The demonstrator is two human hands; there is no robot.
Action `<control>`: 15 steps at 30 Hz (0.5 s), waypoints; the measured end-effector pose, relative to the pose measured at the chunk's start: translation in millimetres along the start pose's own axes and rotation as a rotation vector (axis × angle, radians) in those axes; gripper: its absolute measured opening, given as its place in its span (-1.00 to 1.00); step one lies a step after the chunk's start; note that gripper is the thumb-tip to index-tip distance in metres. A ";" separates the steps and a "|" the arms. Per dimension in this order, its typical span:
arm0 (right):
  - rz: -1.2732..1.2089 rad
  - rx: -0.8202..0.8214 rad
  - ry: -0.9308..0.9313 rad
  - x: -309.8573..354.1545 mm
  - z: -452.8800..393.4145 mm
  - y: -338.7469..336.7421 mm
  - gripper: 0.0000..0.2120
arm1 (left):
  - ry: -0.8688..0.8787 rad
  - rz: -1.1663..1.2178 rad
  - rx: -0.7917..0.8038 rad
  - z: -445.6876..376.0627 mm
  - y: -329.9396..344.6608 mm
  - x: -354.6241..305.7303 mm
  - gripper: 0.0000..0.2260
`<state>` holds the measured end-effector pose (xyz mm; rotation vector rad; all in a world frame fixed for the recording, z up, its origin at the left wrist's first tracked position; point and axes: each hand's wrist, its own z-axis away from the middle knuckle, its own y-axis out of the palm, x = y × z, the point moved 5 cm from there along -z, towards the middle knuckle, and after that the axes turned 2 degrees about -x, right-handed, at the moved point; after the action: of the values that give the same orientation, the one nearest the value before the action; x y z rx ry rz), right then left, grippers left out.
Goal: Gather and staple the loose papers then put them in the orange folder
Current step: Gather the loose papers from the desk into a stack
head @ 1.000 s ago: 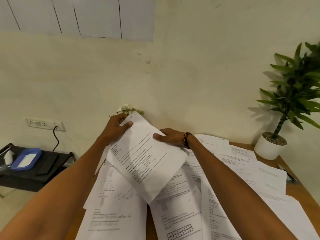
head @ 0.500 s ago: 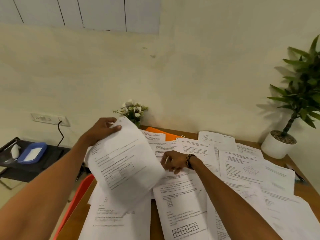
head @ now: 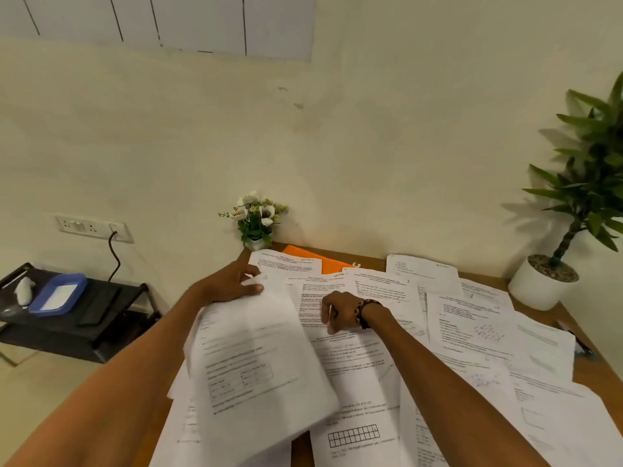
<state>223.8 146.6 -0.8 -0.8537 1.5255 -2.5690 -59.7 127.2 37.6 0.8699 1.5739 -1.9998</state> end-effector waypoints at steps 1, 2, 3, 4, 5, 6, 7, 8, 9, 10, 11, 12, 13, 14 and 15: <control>0.000 -0.029 -0.004 0.0 -2.2 -1.5 -0.76 | -0.007 -0.081 0.020 -2.6 7.4 3.7 -0.48; -0.005 -0.064 -0.011 0.4 -5.1 -3.9 -0.77 | -0.009 -0.140 0.032 -4.0 14.7 5.4 -0.54; -0.018 -0.114 -0.020 0.7 -8.7 -7.1 -0.79 | 0.004 -0.174 0.019 -6.7 21.6 7.3 -0.60; -0.043 -0.165 -0.022 0.8 -12.0 -10.5 -0.82 | 0.017 -0.208 -0.006 -6.7 26.7 4.3 -0.65; -0.068 -0.210 -0.020 0.9 -15.5 -13.9 -0.86 | 0.046 -0.248 -0.039 -8.6 31.0 2.5 -0.72; -0.089 -0.249 -0.019 -0.2 -20.2 -16.7 -0.88 | 0.051 -0.289 -0.059 -10.0 34.9 1.2 -0.78; -0.096 -0.278 -0.015 -1.1 -25.8 -18.8 -0.87 | 0.062 -0.298 -0.067 -11.1 40.3 -1.9 -0.83; -0.098 -0.297 -0.012 -1.7 -31.5 -20.1 -0.84 | 0.049 -0.278 -0.061 -12.2 44.5 -3.0 -0.85; -0.094 -0.315 -0.015 -1.2 -37.1 -21.3 -0.79 | 0.045 -0.260 -0.047 -14.7 49.8 -2.3 -0.83; -0.090 -0.323 -0.020 0.1 -42.3 -22.6 -0.74 | 0.044 -0.260 -0.031 -13.6 54.0 -5.6 -0.77; -0.097 -0.332 -0.019 0.9 -47.9 -24.6 -0.70 | 0.054 -0.282 -0.022 -17.0 58.5 -7.3 -0.66; -0.114 -0.332 -0.009 1.6 -53.4 -26.5 -0.65 | 0.060 -0.323 -0.011 -18.8 62.5 -11.3 -0.58; -0.134 -0.330 0.009 3.2 -58.3 -26.8 -0.61 | 0.066 -0.352 -0.004 -18.6 66.5 -13.4 -0.52; -0.166 -0.326 0.039 3.9 -63.7 -27.6 -0.56 | 0.070 -0.369 0.016 -18.8 71.1 -16.7 -0.50; -0.230 -0.311 0.080 3.8 -68.6 -28.6 -0.50 | 0.079 -0.380 0.029 -21.2 76.1 -17.1 -0.49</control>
<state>195.2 215.2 -0.9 -1.0204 1.9980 -2.5834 8.6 128.2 -5.6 0.7079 1.8738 -2.2730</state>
